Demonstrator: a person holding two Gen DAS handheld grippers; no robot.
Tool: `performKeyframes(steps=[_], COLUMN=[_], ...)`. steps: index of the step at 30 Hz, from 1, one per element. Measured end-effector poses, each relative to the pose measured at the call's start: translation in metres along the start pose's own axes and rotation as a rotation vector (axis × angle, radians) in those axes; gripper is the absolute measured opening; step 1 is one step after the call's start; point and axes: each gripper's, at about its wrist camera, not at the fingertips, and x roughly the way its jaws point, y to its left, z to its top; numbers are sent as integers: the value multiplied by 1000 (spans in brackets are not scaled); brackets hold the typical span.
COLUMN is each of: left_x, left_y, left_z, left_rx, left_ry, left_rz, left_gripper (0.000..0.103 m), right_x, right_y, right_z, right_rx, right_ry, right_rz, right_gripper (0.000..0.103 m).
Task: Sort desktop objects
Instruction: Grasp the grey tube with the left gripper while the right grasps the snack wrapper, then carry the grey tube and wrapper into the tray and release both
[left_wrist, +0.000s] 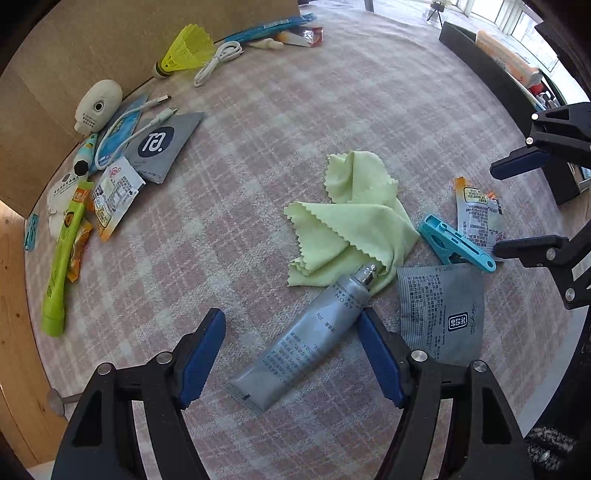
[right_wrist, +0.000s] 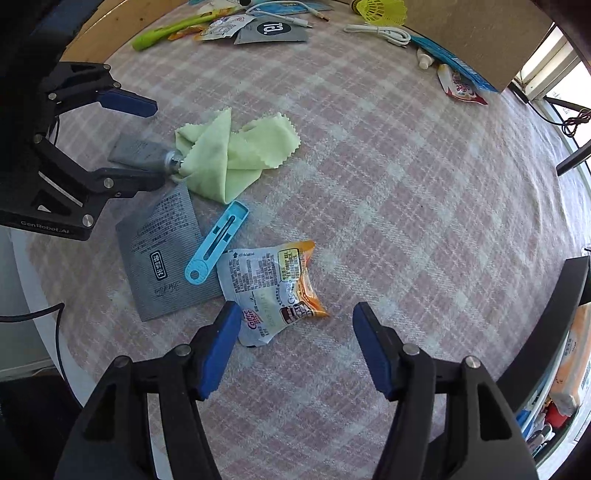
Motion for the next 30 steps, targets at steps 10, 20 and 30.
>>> performKeyframes(steps=[10, 20, 30], left_x=[-4, -7, -29], left_y=[6, 22, 19], left_z=[3, -5, -29], left_rx=[-97, -208, -297], left_ry=[-26, -21, -55], left_rz=[-22, 17, 24], left_gripper=[31, 9, 9], right_x=[6, 0, -22], right_y=[-5, -22, -55], right_z=[8, 5, 1], right_rx=[13, 93, 153], right_ry=[13, 4, -52], right_rz=[22, 57, 76], right_gripper=[54, 42, 40])
